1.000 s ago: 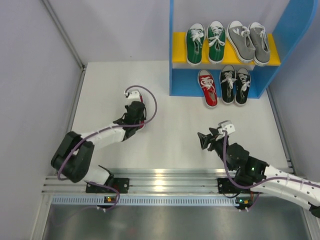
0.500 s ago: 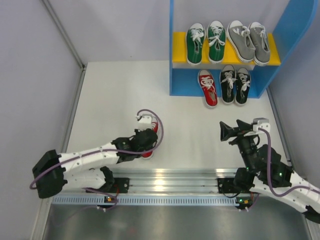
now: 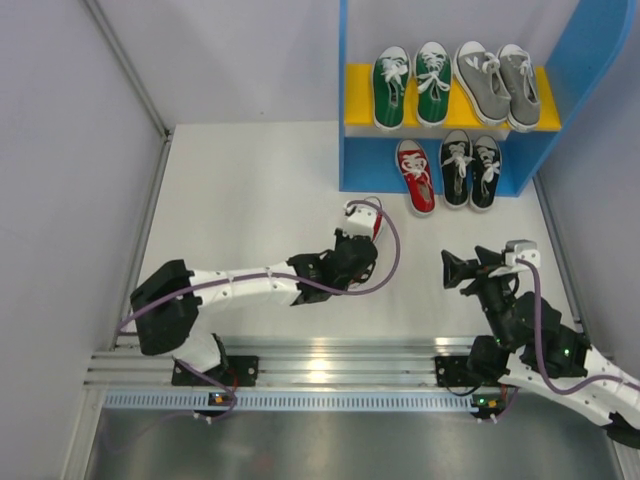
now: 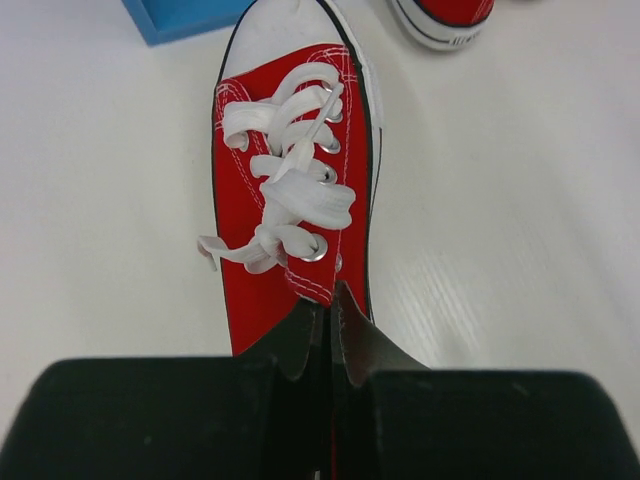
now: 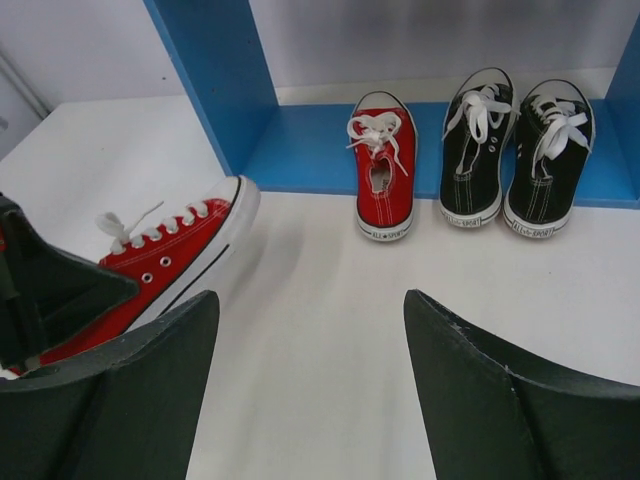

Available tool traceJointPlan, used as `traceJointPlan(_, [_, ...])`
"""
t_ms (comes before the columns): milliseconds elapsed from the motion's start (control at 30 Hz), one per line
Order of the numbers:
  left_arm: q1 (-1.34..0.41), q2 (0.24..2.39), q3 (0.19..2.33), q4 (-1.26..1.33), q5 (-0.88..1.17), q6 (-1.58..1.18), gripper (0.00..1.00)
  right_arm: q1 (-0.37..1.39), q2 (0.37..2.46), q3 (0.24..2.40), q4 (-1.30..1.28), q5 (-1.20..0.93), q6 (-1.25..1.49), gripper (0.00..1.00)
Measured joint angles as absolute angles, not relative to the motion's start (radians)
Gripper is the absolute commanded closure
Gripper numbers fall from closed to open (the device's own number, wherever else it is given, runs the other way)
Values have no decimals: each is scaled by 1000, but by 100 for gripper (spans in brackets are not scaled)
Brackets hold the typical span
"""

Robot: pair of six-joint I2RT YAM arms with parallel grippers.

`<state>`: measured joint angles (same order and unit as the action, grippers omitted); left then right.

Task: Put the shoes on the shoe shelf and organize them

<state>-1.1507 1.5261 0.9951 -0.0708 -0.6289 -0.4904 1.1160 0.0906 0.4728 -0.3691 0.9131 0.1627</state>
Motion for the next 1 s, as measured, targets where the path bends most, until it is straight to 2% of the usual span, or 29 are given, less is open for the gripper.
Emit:
traceJointPlan(267, [-1049, 1785, 1168, 104, -672, -347, 100, 1116, 86, 473, -378, 888, 168, 26])
traceJointPlan(500, [-935, 2054, 1439, 126, -667, -253, 100, 1116, 86, 473, -387, 869, 168, 26])
traceJointPlan(1000, [-803, 2417, 1971, 104, -627, -133, 100, 1116, 109, 473, -393, 859, 182, 26])
